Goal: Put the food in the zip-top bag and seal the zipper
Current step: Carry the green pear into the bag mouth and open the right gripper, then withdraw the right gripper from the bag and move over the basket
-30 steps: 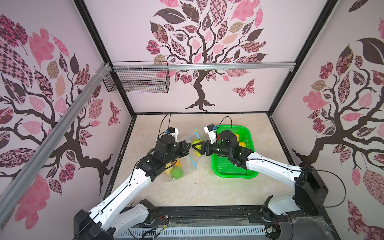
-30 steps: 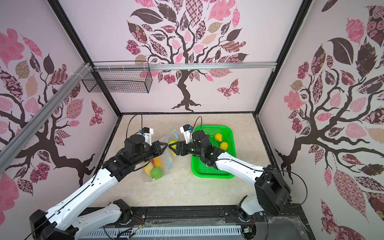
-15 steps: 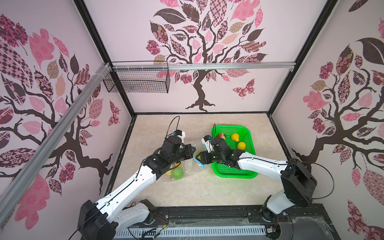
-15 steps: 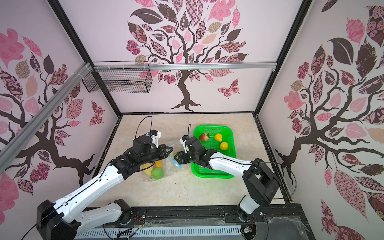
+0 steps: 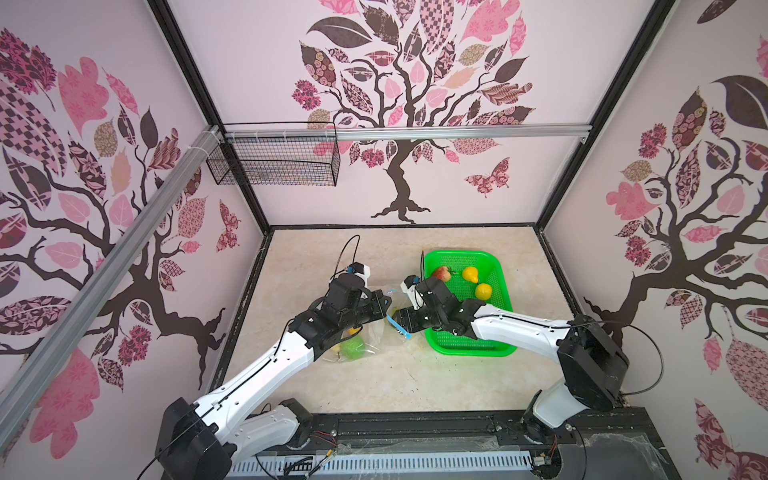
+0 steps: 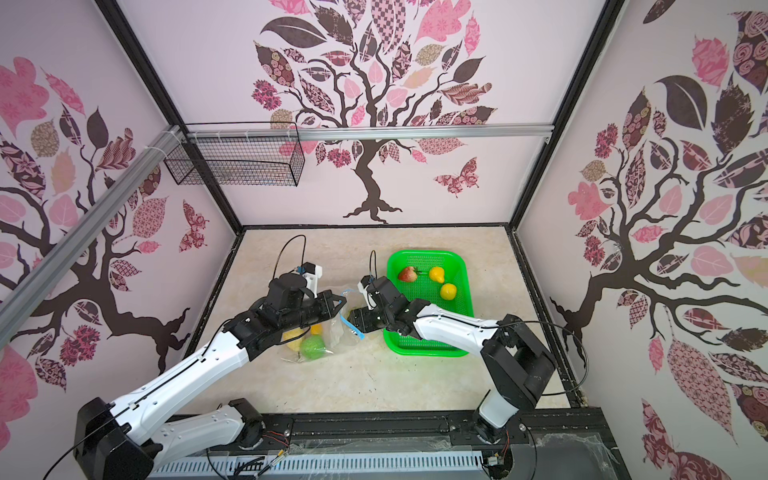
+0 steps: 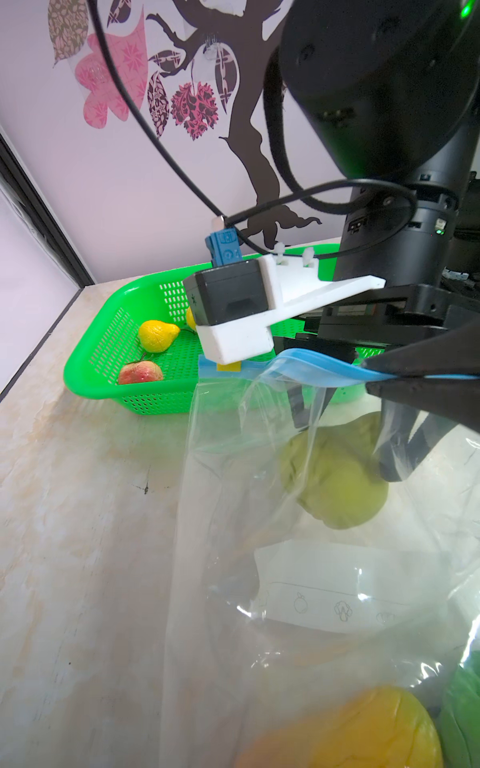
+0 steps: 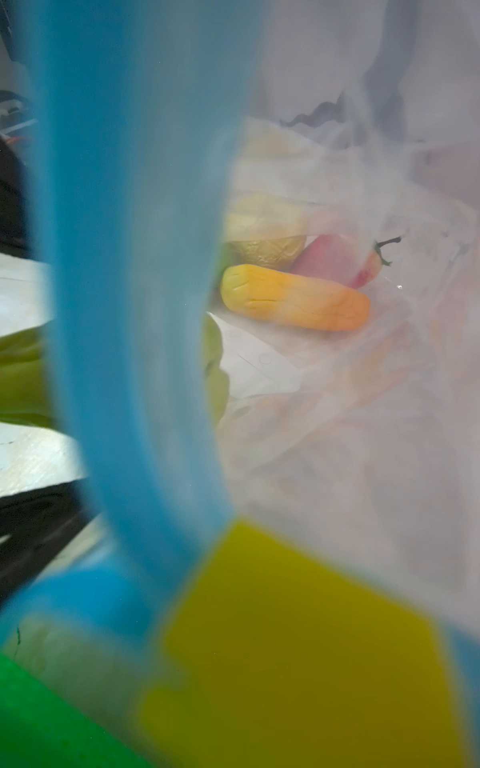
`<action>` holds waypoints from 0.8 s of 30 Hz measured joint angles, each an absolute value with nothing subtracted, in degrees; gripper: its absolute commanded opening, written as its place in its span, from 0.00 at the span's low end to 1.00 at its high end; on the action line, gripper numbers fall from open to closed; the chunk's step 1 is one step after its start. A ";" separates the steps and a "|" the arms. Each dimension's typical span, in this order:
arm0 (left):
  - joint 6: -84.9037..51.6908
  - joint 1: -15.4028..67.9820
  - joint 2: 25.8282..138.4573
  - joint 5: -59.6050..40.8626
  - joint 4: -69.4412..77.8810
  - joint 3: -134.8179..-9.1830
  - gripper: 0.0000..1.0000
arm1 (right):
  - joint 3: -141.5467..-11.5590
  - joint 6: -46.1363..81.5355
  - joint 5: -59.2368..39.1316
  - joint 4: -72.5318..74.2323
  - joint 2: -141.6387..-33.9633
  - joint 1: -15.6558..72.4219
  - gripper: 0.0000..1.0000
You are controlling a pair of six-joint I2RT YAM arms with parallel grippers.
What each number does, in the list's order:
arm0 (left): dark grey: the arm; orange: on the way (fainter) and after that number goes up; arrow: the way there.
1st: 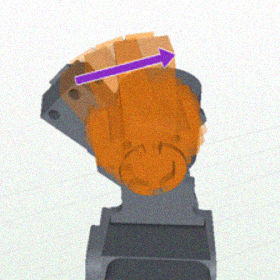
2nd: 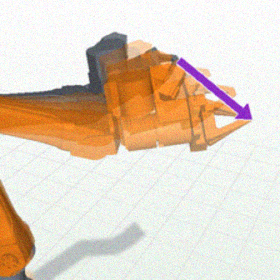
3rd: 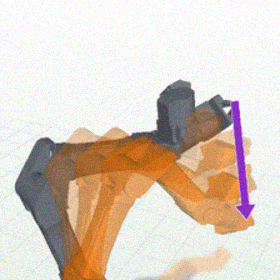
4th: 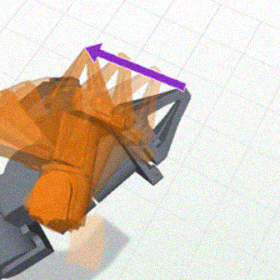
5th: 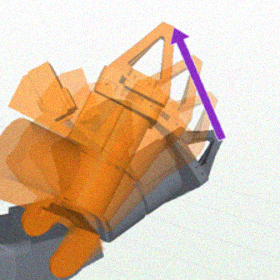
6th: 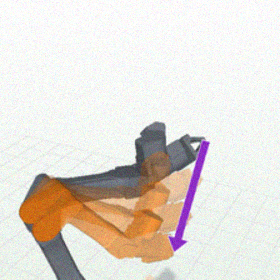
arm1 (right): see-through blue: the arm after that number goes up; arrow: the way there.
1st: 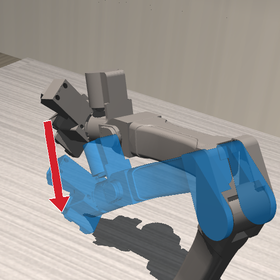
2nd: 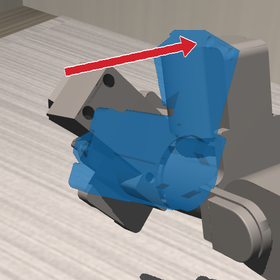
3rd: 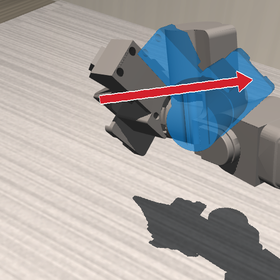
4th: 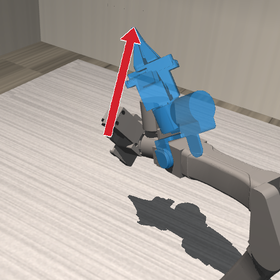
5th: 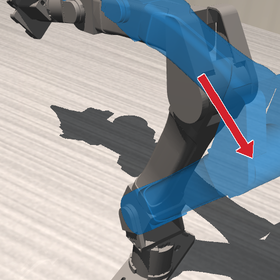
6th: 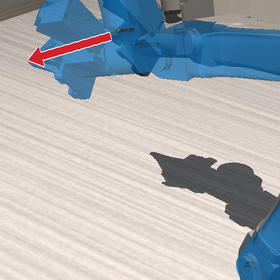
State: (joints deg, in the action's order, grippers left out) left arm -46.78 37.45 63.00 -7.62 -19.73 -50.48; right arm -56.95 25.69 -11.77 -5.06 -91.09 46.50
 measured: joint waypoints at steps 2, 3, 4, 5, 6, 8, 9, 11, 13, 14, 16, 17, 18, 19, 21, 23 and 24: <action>-46.96 37.45 62.48 -7.35 -19.79 -50.48 0.00 | -56.95 25.67 -12.05 -5.52 -90.50 46.48 0.86; -46.98 37.45 62.19 -7.20 -19.79 -50.48 0.00 | -56.95 25.69 -12.19 -5.61 -90.08 46.50 0.87; -47.03 37.43 61.82 -6.94 -19.81 -50.48 0.00 | -56.95 25.67 -12.23 -5.69 -89.56 46.50 0.87; -47.03 37.45 61.47 -6.66 -19.79 -50.48 0.00 | -56.95 25.67 -12.25 -5.78 -88.88 46.48 0.88; -47.03 37.43 61.19 -6.50 -19.81 -50.48 0.00 | -56.95 25.69 -12.32 -5.82 -88.31 46.48 0.88; -47.03 37.43 60.66 -6.13 -19.81 -50.48 0.00 | -56.99 25.67 -12.38 -5.85 -86.85 46.48 0.89; -47.03 37.43 60.51 -6.04 -19.81 -50.48 0.00 | -57.04 25.67 -12.38 -5.91 -86.30 46.48 0.89; -47.03 37.43 60.20 -5.74 -19.81 -50.48 0.00 | -57.34 25.67 -12.32 -6.31 -85.17 46.48 0.89; -47.03 37.39 59.94 -5.58 -19.81 -50.48 0.00 | -57.71 25.67 -12.10 -6.63 -84.33 46.48 0.89; -47.03 37.36 59.81 -5.58 -19.81 -50.48 0.00 | -57.78 25.67 -11.84 -6.81 -83.77 46.48 0.89; -47.00 37.28 59.64 -5.61 -19.84 -50.48 0.00 | -57.80 25.67 -11.38 -7.46 -82.39 46.41 0.90; -47.00 37.21 59.55 -5.61 -19.86 -50.48 0.00 | -57.80 25.67 -11.11 -7.86 -81.49 46.28 0.90; -47.00 37.15 59.48 -5.58 -19.88 -50.48 0.00 | -57.80 25.67 -11.07 -8.08 -80.71 46.02 0.90; -47.03 37.04 59.40 -5.58 -19.94 -50.48 0.00 | -57.80 25.69 -11.00 -8.36 -79.75 45.78 0.90; -47.03 36.95 59.29 -5.78 -19.99 -50.48 0.00 | -57.78 25.82 -11.14 -8.45 -77.82 44.84 0.91; -47.03 36.99 59.24 -6.31 -19.88 -50.48 0.00 | -57.78 26.24 -12.12 -8.38 -76.27 43.03 0.91; -47.00 36.99 59.20 -6.24 -19.90 -50.48 0.00 | -57.76 26.70 -13.10 -8.36 -75.66 41.85 0.91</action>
